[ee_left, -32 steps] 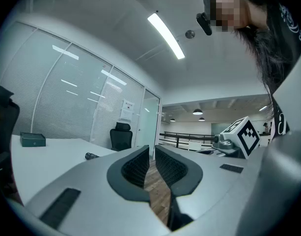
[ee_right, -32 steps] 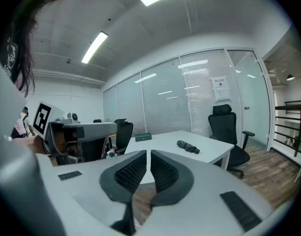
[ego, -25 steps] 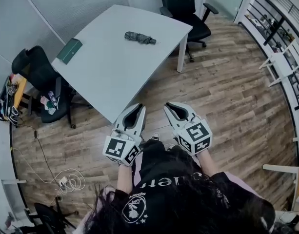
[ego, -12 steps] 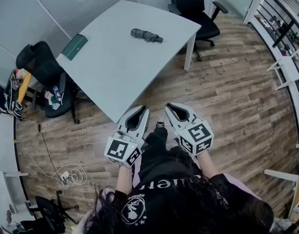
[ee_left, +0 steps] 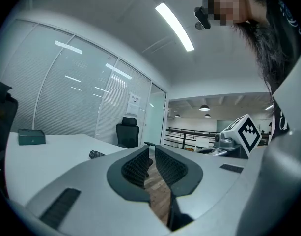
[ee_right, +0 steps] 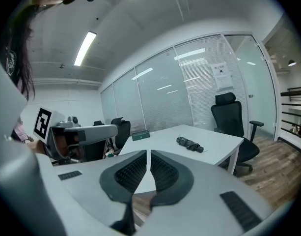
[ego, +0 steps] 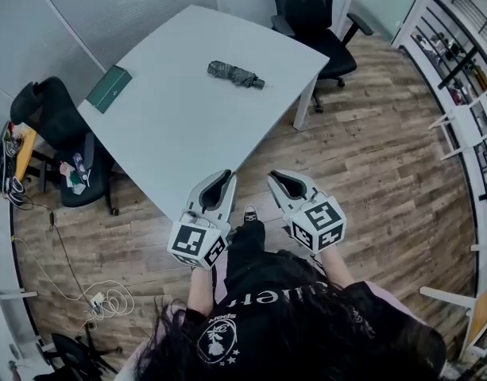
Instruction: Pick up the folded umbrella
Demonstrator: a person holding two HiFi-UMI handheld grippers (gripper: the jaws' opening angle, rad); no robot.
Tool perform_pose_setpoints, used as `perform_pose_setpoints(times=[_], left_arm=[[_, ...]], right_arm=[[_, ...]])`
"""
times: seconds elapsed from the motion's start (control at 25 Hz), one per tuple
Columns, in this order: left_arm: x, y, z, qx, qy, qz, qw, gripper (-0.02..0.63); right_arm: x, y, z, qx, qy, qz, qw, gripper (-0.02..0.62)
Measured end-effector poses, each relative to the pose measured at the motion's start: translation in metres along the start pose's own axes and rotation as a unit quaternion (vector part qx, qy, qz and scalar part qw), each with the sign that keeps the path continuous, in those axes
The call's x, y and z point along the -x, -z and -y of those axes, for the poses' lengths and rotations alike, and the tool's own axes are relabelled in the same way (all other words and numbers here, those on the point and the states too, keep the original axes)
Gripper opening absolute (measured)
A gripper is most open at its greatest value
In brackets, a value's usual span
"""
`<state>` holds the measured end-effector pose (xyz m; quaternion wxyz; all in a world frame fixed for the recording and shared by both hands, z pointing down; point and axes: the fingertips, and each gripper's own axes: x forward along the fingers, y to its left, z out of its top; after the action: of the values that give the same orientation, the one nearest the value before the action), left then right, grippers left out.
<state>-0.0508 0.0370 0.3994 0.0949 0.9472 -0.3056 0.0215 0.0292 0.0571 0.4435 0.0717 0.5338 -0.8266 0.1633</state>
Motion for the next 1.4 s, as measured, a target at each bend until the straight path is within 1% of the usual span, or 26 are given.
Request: perform_pose_setpoints(times=[0.24, 0.44, 0.64, 0.8, 1.16, 1.28, 1.4], left_arm=[[-0.045, -0.016, -0.056, 0.008, 0.006, 0.003, 0.9999, 0.055], [-0.072, -0.021, -0.095, 0.01, 0.011, -0.001, 0.9999, 0.055], [-0.09, -0.022, -0.124, 0.012, 0.021, -0.007, 0.9997, 0.055], [-0.098, -0.02, -0.142, 0.012, 0.021, -0.013, 0.9996, 0.055], [-0.107, -0.012, -0.171, 0.028, 0.002, -0.029, 0.9992, 0.055], [-0.113, -0.01, -0.181, 0.03, -0.01, -0.033, 0.999, 0.055], [-0.12, -0.008, -0.194, 0.032, -0.029, -0.036, 0.9984, 0.055]], right_arm=[[-0.06, -0.027, 0.035, -0.008, 0.009, -0.008, 1.0, 0.038], [-0.1, -0.037, 0.057, -0.015, 0.017, -0.02, 1.0, 0.038], [-0.136, -0.044, 0.07, -0.017, 0.026, -0.028, 0.999, 0.038], [-0.158, -0.049, 0.079, -0.012, 0.031, -0.034, 0.999, 0.038], [-0.193, -0.051, 0.105, 0.005, 0.037, -0.061, 0.997, 0.04], [-0.211, -0.055, 0.121, 0.016, 0.033, -0.065, 0.997, 0.04], [-0.237, -0.054, 0.138, 0.028, 0.019, -0.078, 0.996, 0.04]])
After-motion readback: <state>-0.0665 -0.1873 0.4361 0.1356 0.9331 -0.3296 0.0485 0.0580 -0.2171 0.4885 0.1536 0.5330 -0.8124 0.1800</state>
